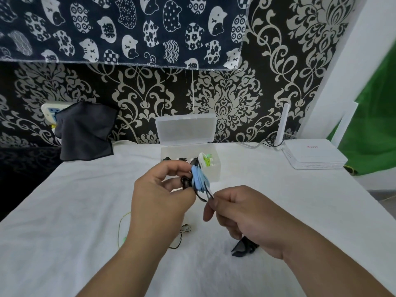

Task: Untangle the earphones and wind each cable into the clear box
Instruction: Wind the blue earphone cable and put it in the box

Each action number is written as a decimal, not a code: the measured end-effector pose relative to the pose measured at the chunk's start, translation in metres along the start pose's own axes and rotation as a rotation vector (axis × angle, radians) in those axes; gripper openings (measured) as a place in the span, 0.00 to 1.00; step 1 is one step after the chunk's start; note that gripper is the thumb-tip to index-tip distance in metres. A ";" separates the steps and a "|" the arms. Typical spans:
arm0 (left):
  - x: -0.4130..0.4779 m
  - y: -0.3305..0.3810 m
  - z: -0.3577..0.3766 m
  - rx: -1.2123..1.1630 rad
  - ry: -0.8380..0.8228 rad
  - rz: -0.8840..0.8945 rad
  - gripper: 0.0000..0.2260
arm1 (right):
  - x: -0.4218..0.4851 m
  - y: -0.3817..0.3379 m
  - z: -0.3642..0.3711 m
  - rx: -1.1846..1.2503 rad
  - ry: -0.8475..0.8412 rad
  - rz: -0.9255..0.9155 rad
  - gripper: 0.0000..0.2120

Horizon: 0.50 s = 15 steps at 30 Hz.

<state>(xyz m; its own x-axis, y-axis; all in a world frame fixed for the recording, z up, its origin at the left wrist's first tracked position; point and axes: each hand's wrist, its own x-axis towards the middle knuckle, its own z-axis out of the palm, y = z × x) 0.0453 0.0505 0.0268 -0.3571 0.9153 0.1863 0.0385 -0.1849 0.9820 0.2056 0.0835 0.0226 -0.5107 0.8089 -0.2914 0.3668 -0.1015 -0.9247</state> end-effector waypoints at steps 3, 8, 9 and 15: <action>0.001 -0.004 -0.001 0.112 0.034 0.041 0.19 | -0.001 -0.002 -0.001 -0.019 -0.039 -0.019 0.17; 0.003 -0.007 -0.005 0.482 -0.016 0.284 0.23 | -0.005 -0.007 -0.004 0.024 -0.028 -0.084 0.17; 0.004 -0.008 -0.006 0.556 -0.041 0.341 0.23 | -0.006 -0.009 -0.005 0.037 -0.015 -0.104 0.17; -0.002 -0.012 -0.002 0.627 -0.199 0.340 0.21 | -0.006 -0.015 -0.017 0.144 0.168 -0.231 0.17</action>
<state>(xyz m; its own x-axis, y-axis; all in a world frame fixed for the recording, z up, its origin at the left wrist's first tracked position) 0.0436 0.0500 0.0143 -0.0565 0.9025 0.4270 0.6643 -0.2853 0.6909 0.2169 0.0902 0.0421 -0.4280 0.9030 -0.0366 0.1362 0.0245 -0.9904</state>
